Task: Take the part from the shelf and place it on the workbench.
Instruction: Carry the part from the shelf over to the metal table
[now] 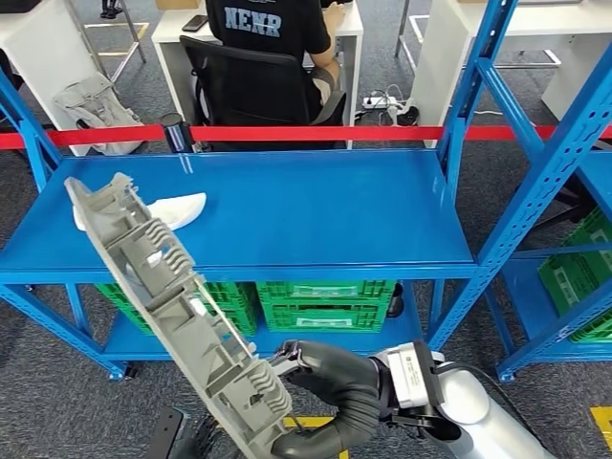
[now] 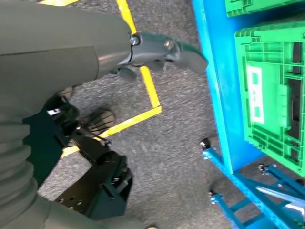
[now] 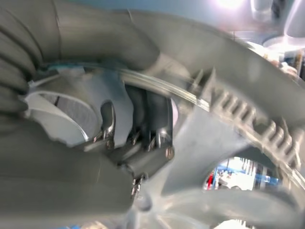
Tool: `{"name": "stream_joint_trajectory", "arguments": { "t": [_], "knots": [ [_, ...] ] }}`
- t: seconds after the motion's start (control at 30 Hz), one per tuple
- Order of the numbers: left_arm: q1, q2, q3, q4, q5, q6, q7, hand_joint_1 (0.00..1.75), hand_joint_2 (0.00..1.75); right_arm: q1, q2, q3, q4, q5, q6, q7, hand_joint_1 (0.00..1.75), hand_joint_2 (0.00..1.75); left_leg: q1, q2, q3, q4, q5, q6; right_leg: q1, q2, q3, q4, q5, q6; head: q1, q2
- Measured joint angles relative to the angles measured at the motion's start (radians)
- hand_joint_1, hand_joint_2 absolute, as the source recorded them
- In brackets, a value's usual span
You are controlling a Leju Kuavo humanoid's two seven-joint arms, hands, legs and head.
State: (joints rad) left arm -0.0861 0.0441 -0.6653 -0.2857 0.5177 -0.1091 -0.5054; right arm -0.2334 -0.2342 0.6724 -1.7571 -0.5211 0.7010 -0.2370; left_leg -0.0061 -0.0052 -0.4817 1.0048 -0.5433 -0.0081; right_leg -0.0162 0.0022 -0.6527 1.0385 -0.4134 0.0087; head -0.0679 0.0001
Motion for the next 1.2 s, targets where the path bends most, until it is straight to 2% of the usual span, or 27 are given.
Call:
{"name": "stream_joint_trajectory", "arguments": {
  "t": [0.07,0.1,0.13,0.2,0.23,0.27,0.3,0.33,0.4,0.43,0.47,0.53,0.57,0.6,0.63,0.7,0.73,0.77,0.8,0.87,0.93,0.97,1.03,1.07,1.1,1.13,1.2],
  "knots": [
    [0.001,0.0,0.0,0.0,0.002,0.0,-0.001,0.0,1.75,0.001,0.0,-0.003,0.0,0.002,-0.01,-0.001,1.75,1.75,0.003,0.004,-0.014,-0.007,0.018,0.017,-0.001,0.001,-0.01,0.006,-0.009,0.01,0.001,0.0],
    [0.001,0.0,0.0,0.001,0.003,0.001,-0.002,0.0,1.75,0.001,0.0,-0.004,0.001,0.002,-0.012,-0.002,1.75,1.75,0.005,0.006,-0.025,-0.011,0.03,0.025,-0.001,0.001,-0.022,0.031,-0.04,0.014,0.002,0.0],
    [0.001,0.0,0.0,0.001,0.003,0.001,-0.002,0.0,1.75,0.002,0.0,-0.005,0.001,0.001,-0.014,-0.002,1.75,1.75,0.006,0.008,-0.037,-0.012,0.042,0.031,-0.002,0.001,-0.038,0.077,-0.087,0.016,0.003,0.0],
    [0.002,0.0,0.0,0.001,0.003,0.001,-0.002,0.0,1.75,0.003,0.0,-0.005,0.002,0.001,-0.015,-0.002,1.75,1.75,0.005,0.01,-0.065,-0.009,0.062,0.036,-0.001,0.001,-0.071,0.204,-0.177,0.021,0.005,0.0],
    [0.002,0.0,0.0,0.001,0.003,0.001,-0.002,0.0,1.75,0.004,0.0,-0.005,0.003,0.001,-0.015,-0.002,1.75,1.75,0.004,0.011,-0.079,-0.006,0.071,0.037,-0.001,0.001,-0.077,0.253,-0.194,0.022,0.005,0.0],
    [0.003,0.0,0.0,0.001,0.003,0.001,-0.002,0.0,1.75,0.005,0.0,-0.005,0.004,0.001,-0.015,-0.002,1.75,1.75,0.004,0.011,-0.093,-0.002,0.08,0.036,-0.001,0.001,-0.068,0.271,-0.188,0.023,0.005,0.0],
    [0.003,0.0,0.0,0.001,0.003,0.001,-0.002,0.0,1.75,0.005,0.0,-0.005,0.005,0.001,-0.015,-0.002,1.75,1.75,0.004,0.011,-0.107,0.002,0.087,0.034,-0.001,0.001,-0.04,0.252,-0.166,0.023,0.005,0.0],
    [0.003,-0.001,0.0,0.001,0.003,0.001,-0.002,0.0,1.75,0.005,0.0,-0.005,0.005,0.001,-0.015,-0.002,1.75,1.75,0.005,0.011,-0.12,0.008,0.093,0.031,-0.001,0.001,0.005,0.199,-0.141,0.022,0.005,0.0],
    [0.003,-0.001,0.0,0.001,0.003,0.001,-0.002,0.0,1.75,0.004,0.0,-0.006,0.005,0.001,-0.015,-0.002,1.75,1.75,0.004,0.011,-0.14,0.021,0.103,0.023,0.002,0.001,0.101,0.064,-0.127,0.014,0.005,0.0],
    [0.003,-0.001,0.0,0.001,0.003,0.001,-0.002,0.0,1.75,0.003,0.0,-0.006,0.006,0.001,-0.015,-0.003,1.75,1.75,0.003,0.01,-0.145,0.026,0.108,0.017,0.004,0.001,0.129,0.018,-0.133,0.009,0.004,0.0],
    [0.003,-0.001,0.0,0.001,0.003,0.001,-0.002,0.0,1.75,0.002,0.0,-0.006,0.006,0.001,-0.015,-0.003,1.75,1.75,0.002,0.01,-0.148,0.028,0.113,0.011,0.006,0.001,0.138,-0.002,-0.14,0.002,0.004,0.0],
    [0.004,-0.001,0.0,0.001,0.004,0.001,-0.002,0.0,1.75,0.001,0.0,-0.006,0.008,0.0,-0.015,-0.003,1.75,1.75,0.003,0.009,-0.151,0.027,0.123,-0.003,0.007,0.001,0.13,-0.007,-0.129,-0.012,0.004,0.0],
    [0.004,-0.001,0.0,0.001,0.004,0.001,-0.002,0.0,1.75,-0.001,0.0,-0.006,0.01,0.0,-0.015,-0.003,1.75,1.75,0.005,0.008,-0.156,0.033,0.115,-0.01,0.006,-0.001,0.124,-0.008,-0.121,-0.02,0.004,0.0],
    [0.005,0.0,0.0,0.001,0.004,0.001,-0.002,0.0,1.75,-0.003,0.0,-0.007,0.011,-0.001,-0.015,-0.004,1.75,1.75,0.007,0.008,-0.165,0.052,0.091,-0.016,0.005,-0.002,0.116,-0.009,-0.111,-0.027,0.003,0.0],
    [0.005,0.0,0.0,0.001,0.004,0.001,-0.001,0.0,1.75,-0.005,0.0,-0.007,0.013,-0.002,-0.015,-0.005,1.75,1.75,0.009,0.007,-0.181,0.091,0.051,-0.023,0.003,-0.003,0.105,-0.011,-0.1,-0.032,0.003,0.0],
    [0.005,0.0,0.0,0.001,0.005,0.001,0.0,0.0,1.75,-0.007,0.0,-0.007,0.018,-0.004,-0.017,-0.008,1.75,1.75,0.012,0.007,-0.219,0.213,-0.04,-0.032,0.003,-0.004,0.079,-0.009,-0.079,-0.035,0.003,0.0],
    [0.005,0.0,0.0,0.001,0.005,0.001,0.001,0.0,1.75,-0.007,0.0,-0.006,0.021,-0.005,-0.018,-0.01,1.75,1.75,0.013,0.007,-0.231,0.27,-0.063,-0.035,0.004,-0.004,0.064,-0.008,-0.068,-0.034,0.003,0.0],
    [0.005,0.0,0.0,0.001,0.005,0.001,0.003,0.0,1.75,-0.007,0.0,-0.006,0.025,-0.006,-0.02,-0.011,1.75,1.75,0.013,0.007,-0.229,0.301,-0.064,-0.036,0.004,-0.004,0.049,-0.007,-0.058,-0.032,0.003,0.0],
    [0.005,0.0,0.0,0.001,0.005,0.001,0.004,0.0,1.75,-0.007,0.0,-0.006,0.027,-0.006,-0.021,-0.011,1.75,1.75,0.013,0.007,-0.211,0.3,-0.046,-0.036,0.004,-0.004,0.035,-0.006,-0.048,-0.031,0.003,0.0],
    [0.004,0.0,0.0,0.001,0.006,0.001,0.006,0.0,1.75,-0.007,0.0,-0.006,0.032,-0.006,-0.024,-0.011,1.75,1.75,0.014,0.007,-0.12,0.196,0.002,-0.03,0.004,-0.003,0.01,-0.004,-0.028,-0.025,0.003,0.0],
    [0.001,0.0,0.0,0.0,0.006,0.001,0.006,0.0,1.75,-0.008,0.0,-0.007,0.034,-0.006,-0.029,-0.012,1.75,1.75,0.009,0.004,-0.022,0.052,0.003,-0.018,0.005,-0.003,-0.003,-0.004,-0.009,-0.015,0.003,0.0],
    [-0.001,0.0,0.0,0.0,0.006,0.001,0.006,0.0,1.75,-0.009,0.0,-0.007,0.035,-0.006,-0.032,-0.012,1.75,1.75,0.006,0.002,0.002,0.011,-0.006,-0.011,0.005,-0.004,-0.005,-0.007,0.0,-0.009,0.003,0.0],
    [-0.001,0.0,0.0,0.0,0.007,0.001,0.008,0.0,1.75,-0.009,0.0,-0.007,0.035,-0.006,-0.036,-0.013,1.75,1.75,0.001,0.001,-0.001,-0.008,0.001,0.006,0.002,-0.004,-0.006,-0.014,0.019,0.005,0.002,0.0],
    [0.0,0.001,0.0,0.0,0.007,0.001,0.008,0.0,1.75,-0.009,0.0,-0.007,0.036,-0.006,-0.038,-0.013,1.75,1.75,0.002,0.002,-0.006,-0.011,0.011,0.015,0.001,-0.003,-0.009,-0.013,0.017,0.011,0.001,0.0],
    [0.001,0.001,0.0,0.001,0.007,0.001,0.009,0.0,1.75,-0.008,0.0,-0.007,0.036,-0.006,-0.041,-0.012,1.75,1.75,0.002,0.004,-0.015,-0.014,0.023,0.024,-0.001,-0.003,-0.016,0.0,-0.003,0.016,0.002,0.0],
    [0.001,0.001,0.0,0.001,0.006,0.001,0.009,0.0,1.75,-0.007,0.0,-0.007,0.036,-0.005,-0.045,-0.011,1.75,1.75,0.004,0.006,-0.026,-0.016,0.035,0.032,-0.001,-0.002,-0.027,0.034,-0.044,0.02,0.002,0.0],
    [0.0,0.001,0.0,0.001,0.006,0.001,0.009,0.0,1.75,-0.006,0.0,-0.007,0.036,-0.005,-0.05,-0.007,1.75,1.75,0.002,0.008,-0.056,-0.015,0.059,0.041,-0.001,-0.002,-0.057,0.151,-0.151,0.025,0.003,0.0]
  ]
}}
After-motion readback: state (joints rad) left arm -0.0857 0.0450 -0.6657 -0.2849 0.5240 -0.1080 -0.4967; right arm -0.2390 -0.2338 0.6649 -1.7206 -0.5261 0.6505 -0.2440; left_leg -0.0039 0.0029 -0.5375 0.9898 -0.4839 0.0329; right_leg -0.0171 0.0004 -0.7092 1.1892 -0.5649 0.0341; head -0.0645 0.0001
